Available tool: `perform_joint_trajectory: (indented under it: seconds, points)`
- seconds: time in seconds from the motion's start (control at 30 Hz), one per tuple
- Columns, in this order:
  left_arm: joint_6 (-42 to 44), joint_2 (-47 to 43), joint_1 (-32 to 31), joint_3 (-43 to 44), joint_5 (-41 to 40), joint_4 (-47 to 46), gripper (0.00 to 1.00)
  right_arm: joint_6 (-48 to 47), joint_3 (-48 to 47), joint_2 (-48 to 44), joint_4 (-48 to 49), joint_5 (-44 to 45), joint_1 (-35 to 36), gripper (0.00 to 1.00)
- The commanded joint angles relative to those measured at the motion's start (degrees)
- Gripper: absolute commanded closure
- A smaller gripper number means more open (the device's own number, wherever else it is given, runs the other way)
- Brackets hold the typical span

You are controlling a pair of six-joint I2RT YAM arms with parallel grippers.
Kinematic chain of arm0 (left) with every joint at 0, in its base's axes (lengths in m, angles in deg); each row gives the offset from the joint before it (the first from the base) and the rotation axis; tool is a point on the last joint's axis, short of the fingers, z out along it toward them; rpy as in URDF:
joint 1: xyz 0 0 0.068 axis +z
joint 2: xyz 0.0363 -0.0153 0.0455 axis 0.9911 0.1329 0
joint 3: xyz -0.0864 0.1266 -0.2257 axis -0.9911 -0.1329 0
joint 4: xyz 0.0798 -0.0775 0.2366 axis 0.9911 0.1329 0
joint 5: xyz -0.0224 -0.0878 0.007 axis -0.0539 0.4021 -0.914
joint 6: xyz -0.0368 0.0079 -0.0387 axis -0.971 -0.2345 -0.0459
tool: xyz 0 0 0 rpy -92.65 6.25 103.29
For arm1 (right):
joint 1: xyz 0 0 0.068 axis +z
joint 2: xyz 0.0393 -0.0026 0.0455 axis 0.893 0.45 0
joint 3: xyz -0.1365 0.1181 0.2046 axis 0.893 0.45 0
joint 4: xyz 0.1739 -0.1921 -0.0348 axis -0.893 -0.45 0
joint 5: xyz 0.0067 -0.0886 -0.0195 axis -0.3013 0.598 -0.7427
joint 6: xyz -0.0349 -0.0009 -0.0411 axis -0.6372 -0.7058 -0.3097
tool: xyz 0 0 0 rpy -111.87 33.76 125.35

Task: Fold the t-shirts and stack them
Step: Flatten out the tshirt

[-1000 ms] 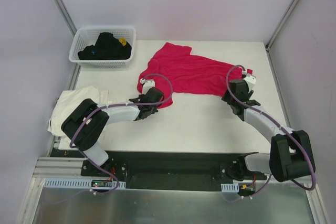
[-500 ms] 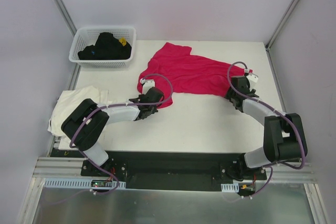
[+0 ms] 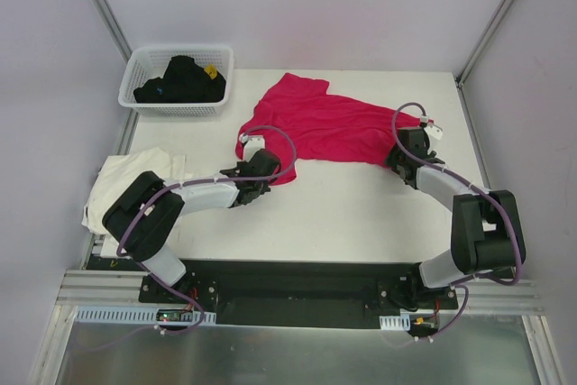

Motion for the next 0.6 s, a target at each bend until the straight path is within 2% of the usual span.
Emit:
perform_joint_trajectory:
  seconds: [0.0, 0.27, 0.57]
  points:
    - [1.2, -2.7, -0.4, 0.2, -1.6, 0.9, 1.0, 2.7, -0.5, -0.3, 1.2, -2.5, -0.3, 0.39]
    - [2.6, -5.8, -0.4, 1.7, -3.0, 2.0, 1.0, 3.9, -1.3, 0.8, 0.6, -2.7, -1.2, 0.39]
    - [4.7, -9.7, -0.3, 4.4, -6.5, 2.0, 1.0, 7.3, -4.7, 5.4, -2.4, -8.1, -2.4, 0.37]
